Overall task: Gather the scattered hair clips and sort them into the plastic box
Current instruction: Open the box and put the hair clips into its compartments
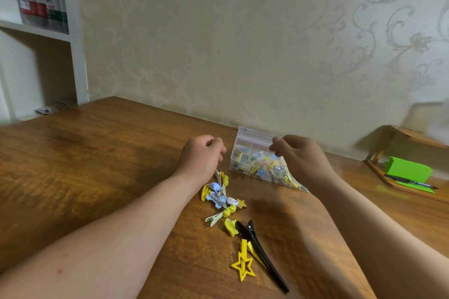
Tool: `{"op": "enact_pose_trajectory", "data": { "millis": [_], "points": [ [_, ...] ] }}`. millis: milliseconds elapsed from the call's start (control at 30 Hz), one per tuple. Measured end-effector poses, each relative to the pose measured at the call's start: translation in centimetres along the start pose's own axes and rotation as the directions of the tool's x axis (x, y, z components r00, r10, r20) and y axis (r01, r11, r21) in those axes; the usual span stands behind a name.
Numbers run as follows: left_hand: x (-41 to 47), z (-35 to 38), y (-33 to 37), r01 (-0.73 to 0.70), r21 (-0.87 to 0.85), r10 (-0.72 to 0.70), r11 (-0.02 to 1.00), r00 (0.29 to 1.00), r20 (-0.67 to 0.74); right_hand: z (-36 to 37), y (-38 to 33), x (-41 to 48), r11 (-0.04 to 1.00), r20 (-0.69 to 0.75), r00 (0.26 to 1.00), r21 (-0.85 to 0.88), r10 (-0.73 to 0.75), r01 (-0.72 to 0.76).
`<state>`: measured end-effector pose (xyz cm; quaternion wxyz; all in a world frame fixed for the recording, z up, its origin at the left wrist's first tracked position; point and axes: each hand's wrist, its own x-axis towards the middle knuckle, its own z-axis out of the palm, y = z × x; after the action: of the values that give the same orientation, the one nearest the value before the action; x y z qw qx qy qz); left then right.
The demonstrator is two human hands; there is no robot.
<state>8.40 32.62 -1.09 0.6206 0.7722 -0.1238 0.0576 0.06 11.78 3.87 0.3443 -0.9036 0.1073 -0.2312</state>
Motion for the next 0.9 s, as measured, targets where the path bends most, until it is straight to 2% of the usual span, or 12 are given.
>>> {"op": "enact_pose_trajectory", "data": {
  "millis": [67, 133, 267, 433, 600, 900],
  "points": [
    [0.0, 0.0, 0.1, 0.003, 0.007, -0.003, 1.000, 1.000, 0.000, -0.5, -0.3, -1.6, 0.997, -0.054, 0.998, 0.068, -0.022, 0.026],
    [-0.2, 0.0, 0.3, 0.005, 0.019, -0.005, 1.000, 1.000, 0.004, -0.8, -0.4, -3.4, 0.993, -0.038, 0.998, 0.108, -0.045, 0.049],
    [-0.2, 0.1, 0.2, 0.000, 0.034, 0.000, 0.999, 1.000, 0.019, 0.3, 0.1, -6.6, 0.989, 0.173, 0.981, 0.130, -0.089, 0.067],
    [-0.1, 0.2, 0.2, -0.006, 0.062, 0.005, 0.998, 1.000, 0.018, 2.4, 0.8, -8.0, 0.989, 0.313, 0.941, -0.029, -0.129, 0.145],
    [-0.2, 0.3, 0.2, -0.016, 0.074, 0.014, 0.997, 1.000, 0.026, 2.6, 0.1, -8.1, 0.970, 0.384, 0.904, -0.074, -0.187, 0.232],
    [0.0, 0.3, -0.2, -0.020, 0.054, 0.019, 0.998, 1.000, 0.019, 2.9, 0.0, -7.8, 0.916, 0.358, 0.893, -0.189, -0.272, 0.354]
  ]
}}
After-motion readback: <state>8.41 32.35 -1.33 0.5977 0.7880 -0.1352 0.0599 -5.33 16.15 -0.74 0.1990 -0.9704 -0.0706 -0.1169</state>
